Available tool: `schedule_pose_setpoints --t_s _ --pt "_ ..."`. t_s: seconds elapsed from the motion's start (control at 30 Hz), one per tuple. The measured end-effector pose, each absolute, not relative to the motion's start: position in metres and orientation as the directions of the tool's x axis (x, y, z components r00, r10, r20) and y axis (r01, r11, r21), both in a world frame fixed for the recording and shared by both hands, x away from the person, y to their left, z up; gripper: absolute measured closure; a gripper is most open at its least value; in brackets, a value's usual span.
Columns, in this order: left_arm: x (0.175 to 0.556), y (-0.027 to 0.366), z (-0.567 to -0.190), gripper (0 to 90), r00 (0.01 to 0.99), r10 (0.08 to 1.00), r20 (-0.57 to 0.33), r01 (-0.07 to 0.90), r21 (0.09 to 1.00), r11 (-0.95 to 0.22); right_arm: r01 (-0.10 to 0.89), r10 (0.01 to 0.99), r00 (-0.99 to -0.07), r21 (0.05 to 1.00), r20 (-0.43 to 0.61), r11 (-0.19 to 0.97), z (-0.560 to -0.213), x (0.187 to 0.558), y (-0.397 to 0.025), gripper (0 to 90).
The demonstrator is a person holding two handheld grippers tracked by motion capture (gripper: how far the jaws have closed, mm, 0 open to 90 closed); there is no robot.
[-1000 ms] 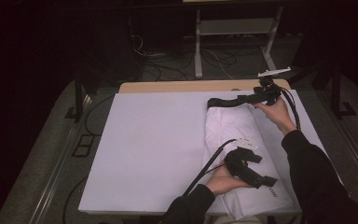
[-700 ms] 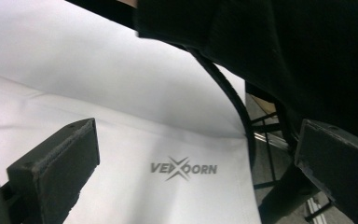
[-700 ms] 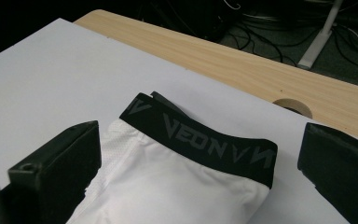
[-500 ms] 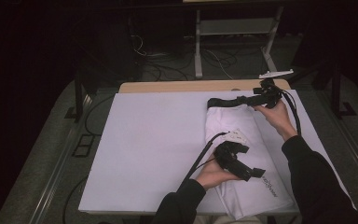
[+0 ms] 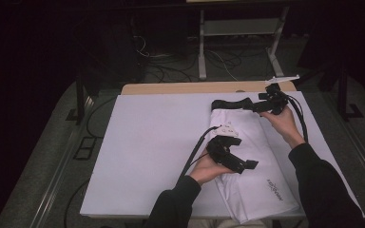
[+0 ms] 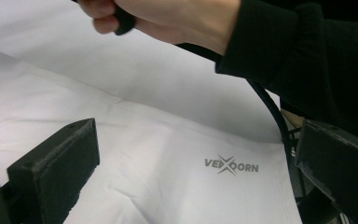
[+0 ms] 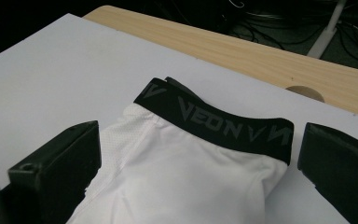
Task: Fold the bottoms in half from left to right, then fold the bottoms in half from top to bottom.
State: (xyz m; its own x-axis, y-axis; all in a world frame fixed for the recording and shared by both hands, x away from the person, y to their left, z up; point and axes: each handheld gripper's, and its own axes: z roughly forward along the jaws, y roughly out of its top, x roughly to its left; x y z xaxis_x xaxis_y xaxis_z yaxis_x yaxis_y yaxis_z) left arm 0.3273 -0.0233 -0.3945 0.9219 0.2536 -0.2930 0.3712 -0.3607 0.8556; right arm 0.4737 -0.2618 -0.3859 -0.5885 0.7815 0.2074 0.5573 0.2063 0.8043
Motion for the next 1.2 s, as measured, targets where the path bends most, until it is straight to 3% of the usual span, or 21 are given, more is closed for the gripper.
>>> schedule_pose_setpoints --t_s 0.5,1.2 --pt "0.357 -0.001 -0.387 0.0 0.904 0.331 -0.272 0.383 0.859 -0.340 0.556 0.786 -0.577 0.811 0.222 0.179 -0.392 0.460 -0.272 0.0" --pt "0.409 0.028 -0.393 0.0 0.845 0.436 -0.309 0.456 0.843 -0.287 0.569 0.777 -0.583 0.802 0.239 0.180 -0.402 0.456 -0.273 0.0"
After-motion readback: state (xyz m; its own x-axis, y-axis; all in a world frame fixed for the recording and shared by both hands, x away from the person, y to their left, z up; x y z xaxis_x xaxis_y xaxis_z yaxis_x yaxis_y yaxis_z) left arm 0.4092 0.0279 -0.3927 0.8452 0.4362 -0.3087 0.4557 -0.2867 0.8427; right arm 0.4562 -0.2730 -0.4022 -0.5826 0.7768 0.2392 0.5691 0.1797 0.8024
